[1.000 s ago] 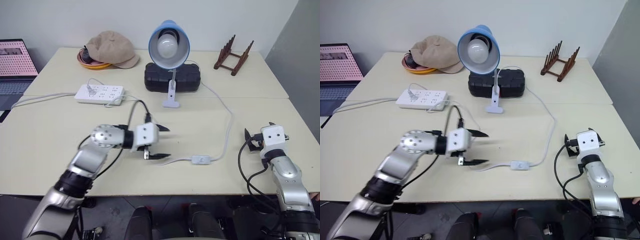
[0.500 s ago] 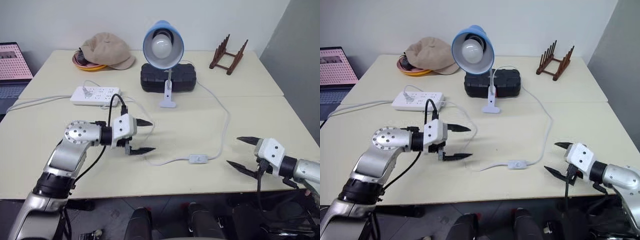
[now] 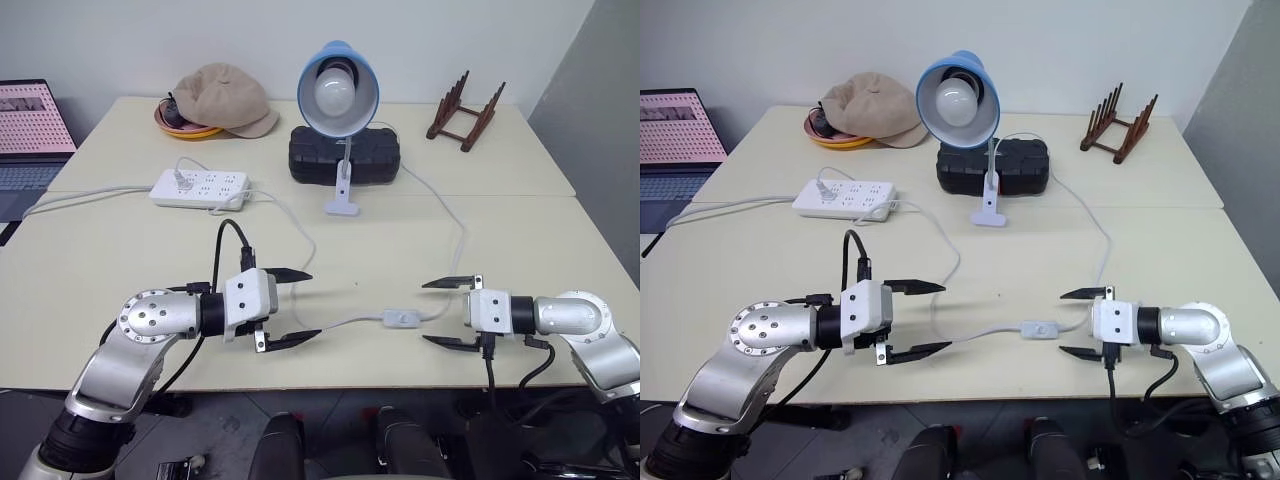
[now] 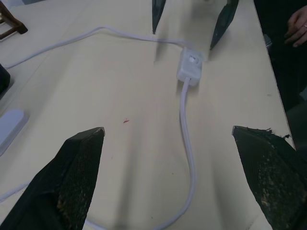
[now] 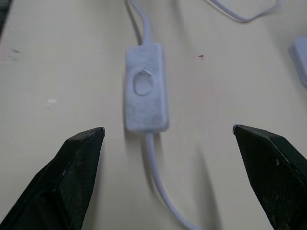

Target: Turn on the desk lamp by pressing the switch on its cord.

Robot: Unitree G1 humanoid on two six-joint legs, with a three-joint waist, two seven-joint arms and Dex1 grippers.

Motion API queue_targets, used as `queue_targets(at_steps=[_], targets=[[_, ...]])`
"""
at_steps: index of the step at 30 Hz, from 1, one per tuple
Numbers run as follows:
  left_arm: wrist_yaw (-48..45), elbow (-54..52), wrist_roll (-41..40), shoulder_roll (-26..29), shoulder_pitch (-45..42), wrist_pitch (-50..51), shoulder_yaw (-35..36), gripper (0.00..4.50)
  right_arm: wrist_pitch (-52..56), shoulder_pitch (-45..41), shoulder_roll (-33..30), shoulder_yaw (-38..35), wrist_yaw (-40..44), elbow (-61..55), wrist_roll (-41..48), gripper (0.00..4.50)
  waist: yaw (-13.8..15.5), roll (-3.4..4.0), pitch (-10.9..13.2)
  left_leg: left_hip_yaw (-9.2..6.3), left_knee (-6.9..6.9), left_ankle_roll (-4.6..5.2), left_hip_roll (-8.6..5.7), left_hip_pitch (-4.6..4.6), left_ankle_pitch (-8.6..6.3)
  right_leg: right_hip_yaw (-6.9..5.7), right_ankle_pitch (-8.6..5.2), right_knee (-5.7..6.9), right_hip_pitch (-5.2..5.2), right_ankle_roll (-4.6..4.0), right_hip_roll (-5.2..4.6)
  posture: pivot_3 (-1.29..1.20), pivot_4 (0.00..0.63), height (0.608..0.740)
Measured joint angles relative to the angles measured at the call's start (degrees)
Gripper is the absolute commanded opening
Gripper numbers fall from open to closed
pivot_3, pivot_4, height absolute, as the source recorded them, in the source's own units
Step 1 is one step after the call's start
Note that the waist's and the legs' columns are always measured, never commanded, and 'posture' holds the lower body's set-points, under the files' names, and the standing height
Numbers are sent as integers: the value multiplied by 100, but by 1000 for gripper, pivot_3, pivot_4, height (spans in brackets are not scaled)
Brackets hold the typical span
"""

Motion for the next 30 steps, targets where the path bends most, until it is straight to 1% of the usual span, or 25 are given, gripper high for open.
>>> queue_targets(at_steps=[5,10,15,18,22,24,25,26,30], targets=[[-5,-262,-194,-5,31,128,1,4450,-10,0,188,130,29,-5,-12,4500,26,0,0,0,2,0,0,1,0,0,0,1,0,0,0,0,150,740],[-1,-699,-784,-35,-205,636,2,4450,-51,-96,494,293,-105,15,-151,4500,33,0,0,1,2,0,0,1,0,1,0,1,0,0,0,0,150,740],[-76,-746,-790,128,-206,665,-6,4450,-117,-132,519,299,-162,180,-231,4500,35,0,0,0,0,0,0,1,0,-1,0,1,0,0,2,0,150,740],[-84,-745,-792,128,-206,666,-6,4500,-252,-134,520,299,-227,217,-299,4008,35,0,0,1,2,0,0,1,0,0,0,1,0,0,1,0,150,740],[-119,-746,-829,123,-207,667,-6,4500,-558,-144,518,298,-312,370,-397,3143,35,0,0,0,2,0,0,2,0,0,0,1,0,0,1,0,150,740],[-137,-746,-852,118,-207,668,-6,4500,-636,-146,518,298,-335,405,-422,2624,35,0,0,0,2,0,0,2,0,0,0,2,0,0,1,0,150,740],[-140,-746,-880,114,-209,672,-6,4500,-687,-153,518,299,-339,421,-461,2489,35,0,0,0,2,0,0,2,0,0,0,2,0,0,1,0,150,740],[-140,-746,-898,110,-218,682,-6,4500,-743,-163,518,300,-342,433,-513,2255,36,0,0,0,2,0,0,1,0,0,0,2,0,0,1,0,150,740],[-140,-745,-911,84,-236,694,-7,4500,-861,-203,520,310,-350,443,-559,1239,36,0,0,0,2,0,0,1,0,0,0,2,0,0,1,0,150,740]])
